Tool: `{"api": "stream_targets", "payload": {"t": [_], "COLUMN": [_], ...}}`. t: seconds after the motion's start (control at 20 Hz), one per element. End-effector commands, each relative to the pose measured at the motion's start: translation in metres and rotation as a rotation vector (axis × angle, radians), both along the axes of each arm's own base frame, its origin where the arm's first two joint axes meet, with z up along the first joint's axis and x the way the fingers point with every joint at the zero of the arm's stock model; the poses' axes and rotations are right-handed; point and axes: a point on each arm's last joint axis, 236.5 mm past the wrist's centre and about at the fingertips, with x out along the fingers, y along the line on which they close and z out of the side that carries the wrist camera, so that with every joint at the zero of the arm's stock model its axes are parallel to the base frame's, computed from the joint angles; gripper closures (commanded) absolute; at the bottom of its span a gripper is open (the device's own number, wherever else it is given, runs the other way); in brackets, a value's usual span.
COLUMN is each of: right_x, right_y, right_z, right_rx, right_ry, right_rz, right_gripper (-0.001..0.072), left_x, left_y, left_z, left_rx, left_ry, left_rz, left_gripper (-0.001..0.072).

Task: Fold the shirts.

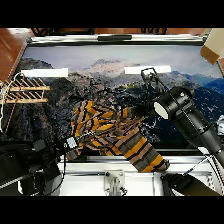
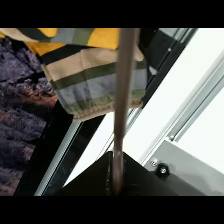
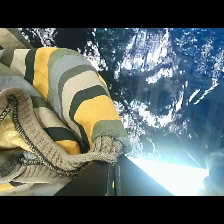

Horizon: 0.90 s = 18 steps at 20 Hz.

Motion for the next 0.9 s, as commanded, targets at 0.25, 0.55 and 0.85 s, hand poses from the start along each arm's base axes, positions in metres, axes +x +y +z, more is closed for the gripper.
{"api": "stream_targets", "payload": {"t": [0.25, 0.55, 0.85], "right_x": [-0.001, -0.005, -0.032], "right_y": [0.0, -0.002, 0.058], "right_z": [0.0, 0.004, 0.044], "right_rx": [0.001, 0.005, 0.238], "right_ry": [0.005, 0.003, -0.055], "right_rz": [0.0, 0.0, 0.317], "right_gripper": [0.0655, 0.0655, 0.0656], "left_x": [0.019, 0.017, 0.02], "left_y": [-0.024, -0.021, -0.059], "left_z": [-0.01, -0.047, -0.048], "left_rx": [-0.035, 0.059, -0.076], "left_ry": [-0.036, 0.017, -0.002], "left_rz": [0.056, 0.098, 0.043], "left_gripper": [0.0661, 0.0661, 0.0662]}}
